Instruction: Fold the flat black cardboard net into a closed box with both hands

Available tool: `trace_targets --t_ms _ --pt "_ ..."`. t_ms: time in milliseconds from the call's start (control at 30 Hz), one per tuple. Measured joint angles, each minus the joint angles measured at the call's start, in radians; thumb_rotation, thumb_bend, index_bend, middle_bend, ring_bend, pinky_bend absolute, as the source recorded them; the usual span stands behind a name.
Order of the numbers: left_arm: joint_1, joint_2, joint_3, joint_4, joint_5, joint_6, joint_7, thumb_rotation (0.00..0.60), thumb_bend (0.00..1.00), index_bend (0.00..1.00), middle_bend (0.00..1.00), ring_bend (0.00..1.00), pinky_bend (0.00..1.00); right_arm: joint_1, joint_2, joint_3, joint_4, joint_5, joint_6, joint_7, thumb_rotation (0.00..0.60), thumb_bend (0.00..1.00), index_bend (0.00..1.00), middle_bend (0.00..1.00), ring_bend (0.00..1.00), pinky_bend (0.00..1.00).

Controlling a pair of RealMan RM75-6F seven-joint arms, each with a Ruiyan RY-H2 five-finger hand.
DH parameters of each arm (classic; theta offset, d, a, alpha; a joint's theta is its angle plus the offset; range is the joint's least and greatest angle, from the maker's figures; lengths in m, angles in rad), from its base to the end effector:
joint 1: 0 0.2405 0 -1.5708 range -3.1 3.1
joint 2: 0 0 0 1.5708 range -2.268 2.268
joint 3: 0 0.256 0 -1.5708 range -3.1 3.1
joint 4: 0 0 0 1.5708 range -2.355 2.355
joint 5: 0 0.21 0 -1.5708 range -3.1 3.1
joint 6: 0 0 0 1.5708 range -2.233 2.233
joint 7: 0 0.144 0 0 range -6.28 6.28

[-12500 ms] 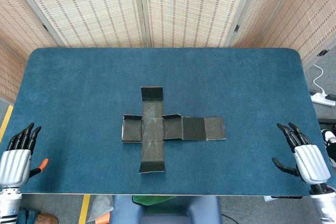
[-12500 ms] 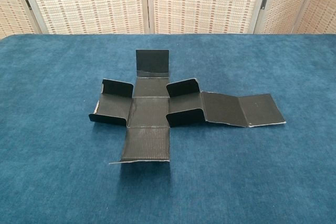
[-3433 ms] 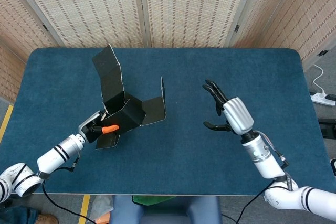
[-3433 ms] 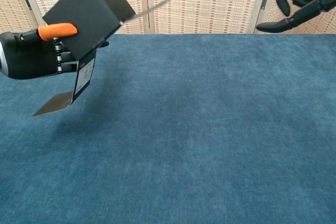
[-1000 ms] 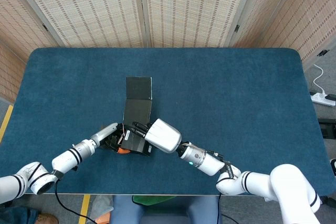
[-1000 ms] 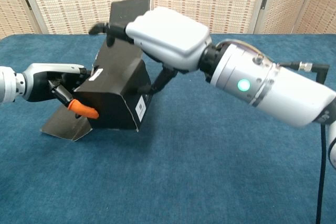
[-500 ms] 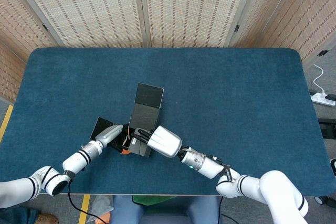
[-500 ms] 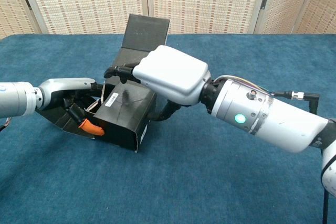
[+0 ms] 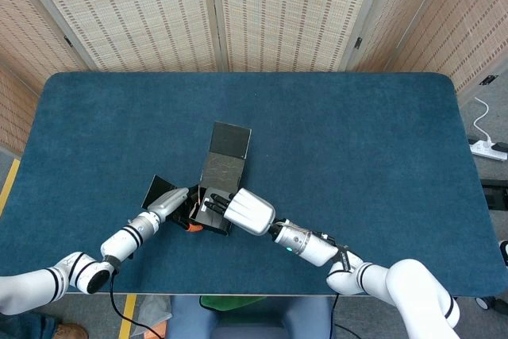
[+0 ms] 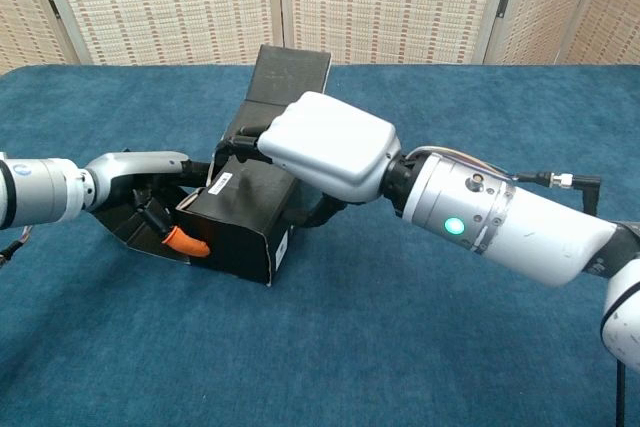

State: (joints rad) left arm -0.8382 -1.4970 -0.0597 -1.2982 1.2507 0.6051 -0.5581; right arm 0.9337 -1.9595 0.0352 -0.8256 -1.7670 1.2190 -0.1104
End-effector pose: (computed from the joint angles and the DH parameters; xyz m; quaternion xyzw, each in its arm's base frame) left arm -0.1899 0.3547 -0.0356 -0.6652 -0.6302 -0.3245 0.2346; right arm -0.0688 -0.3281 -0.1046 0.8225 -0.0424 0.4853 0.2935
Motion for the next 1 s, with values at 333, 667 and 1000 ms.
trace_targets --t_ms 333,667,1000 --pt "0.011 0.003 -0.018 -0.005 0.012 -0.02 0.003 0.6 0.2 0.14 0.23 0.55 0.63 -0.002 0.005 -0.015 0.006 0.002 -0.017 -0.005 0.6 0.28 0.31 0.35 0.75 1.0" --pt "0.02 0.007 -0.029 -0.015 0.024 -0.031 0.001 0.6 0.21 0.11 0.21 0.55 0.63 0.006 0.022 -0.035 0.005 -0.015 -0.023 -0.004 0.6 0.31 0.32 0.35 0.75 1.0" --pt "0.021 0.0 -0.037 -0.013 0.025 -0.04 0.009 0.6 0.2 0.13 0.21 0.55 0.63 0.001 0.028 -0.042 0.002 -0.018 -0.019 -0.002 0.6 0.31 0.32 0.34 0.75 1.0"
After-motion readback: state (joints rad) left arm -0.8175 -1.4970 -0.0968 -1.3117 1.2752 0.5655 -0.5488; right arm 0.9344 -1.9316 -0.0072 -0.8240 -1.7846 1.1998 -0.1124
